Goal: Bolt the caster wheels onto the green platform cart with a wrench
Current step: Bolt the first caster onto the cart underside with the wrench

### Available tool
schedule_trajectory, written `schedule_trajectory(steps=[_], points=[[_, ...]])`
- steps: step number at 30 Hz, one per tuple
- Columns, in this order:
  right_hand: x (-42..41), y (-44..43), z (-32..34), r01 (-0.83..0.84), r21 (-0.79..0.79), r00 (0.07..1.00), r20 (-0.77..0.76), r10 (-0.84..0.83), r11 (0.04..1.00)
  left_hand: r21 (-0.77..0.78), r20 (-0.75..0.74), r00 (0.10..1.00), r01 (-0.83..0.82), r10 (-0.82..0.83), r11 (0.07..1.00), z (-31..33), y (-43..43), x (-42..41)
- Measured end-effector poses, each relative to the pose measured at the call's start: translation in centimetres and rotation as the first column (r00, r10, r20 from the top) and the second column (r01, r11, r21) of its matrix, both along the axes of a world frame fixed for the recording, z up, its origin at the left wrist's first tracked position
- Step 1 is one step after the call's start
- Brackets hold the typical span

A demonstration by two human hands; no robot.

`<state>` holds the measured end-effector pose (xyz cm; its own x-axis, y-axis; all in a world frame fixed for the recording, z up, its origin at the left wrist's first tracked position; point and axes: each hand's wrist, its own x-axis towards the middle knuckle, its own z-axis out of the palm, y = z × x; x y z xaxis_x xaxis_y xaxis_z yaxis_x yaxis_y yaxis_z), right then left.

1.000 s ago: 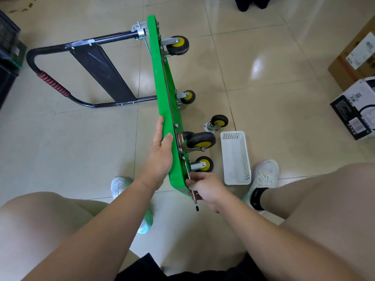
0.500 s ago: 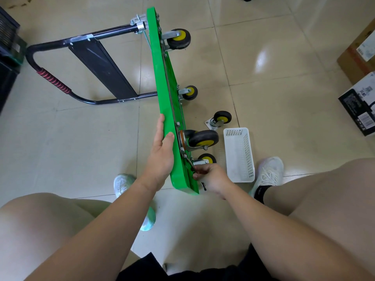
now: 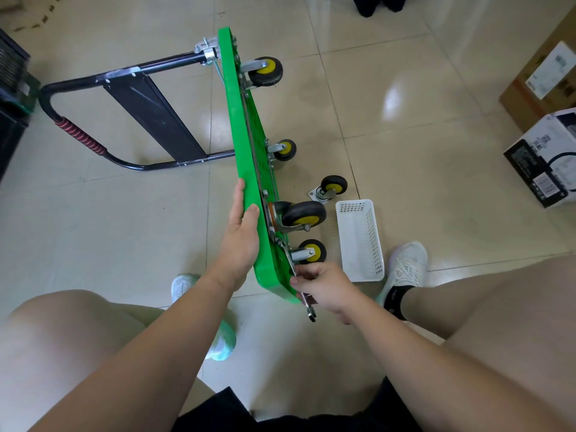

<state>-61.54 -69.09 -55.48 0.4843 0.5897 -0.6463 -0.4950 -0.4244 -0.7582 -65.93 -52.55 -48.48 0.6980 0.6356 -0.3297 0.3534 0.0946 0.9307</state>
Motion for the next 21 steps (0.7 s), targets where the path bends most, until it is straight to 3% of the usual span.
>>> schedule_trajectory(steps=[10, 21], points=[[-0.8, 0.6, 1.3, 0.05, 0.079, 0.993, -0.111, -0.041, 0.996, -0.018, -0.029, 1.0, 0.012, -0.012, 1.0, 0.6, -0.2, -0.1], [-0.8, 0.9, 0.1, 0.043, 0.017, 0.998, -0.044, -0.042, 0.999, -0.017, -0.015, 1.0, 0.019, -0.02, 1.0, 0.3, 0.0, -0.1]])
